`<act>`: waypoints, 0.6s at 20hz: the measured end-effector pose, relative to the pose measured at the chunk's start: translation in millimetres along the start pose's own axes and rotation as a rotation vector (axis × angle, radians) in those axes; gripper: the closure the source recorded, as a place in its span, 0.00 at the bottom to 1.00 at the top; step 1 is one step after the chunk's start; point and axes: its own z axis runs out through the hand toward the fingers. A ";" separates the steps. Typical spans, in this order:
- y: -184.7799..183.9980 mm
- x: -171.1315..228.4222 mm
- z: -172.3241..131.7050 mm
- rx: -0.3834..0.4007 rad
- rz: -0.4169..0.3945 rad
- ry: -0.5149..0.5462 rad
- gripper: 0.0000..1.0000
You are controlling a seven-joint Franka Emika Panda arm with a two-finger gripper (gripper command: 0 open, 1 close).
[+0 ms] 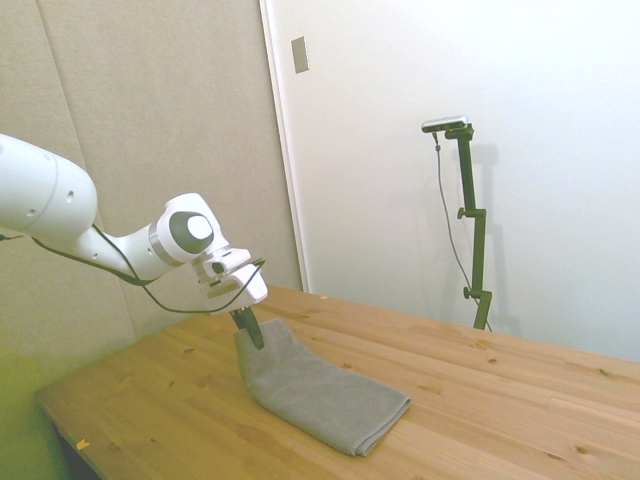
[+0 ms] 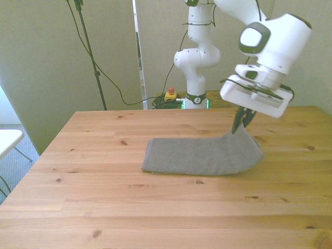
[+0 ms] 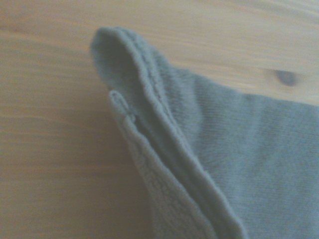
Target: Fold the towel
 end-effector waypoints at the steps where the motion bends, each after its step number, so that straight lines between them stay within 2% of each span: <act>1: 15.4 14.8 -5.7 0.009 0.018 -0.004 1.00; 6: 78.7 75.4 -17.6 0.064 0.109 -0.036 1.00; 12: 131.7 109.5 -18.1 0.107 0.175 -0.052 1.00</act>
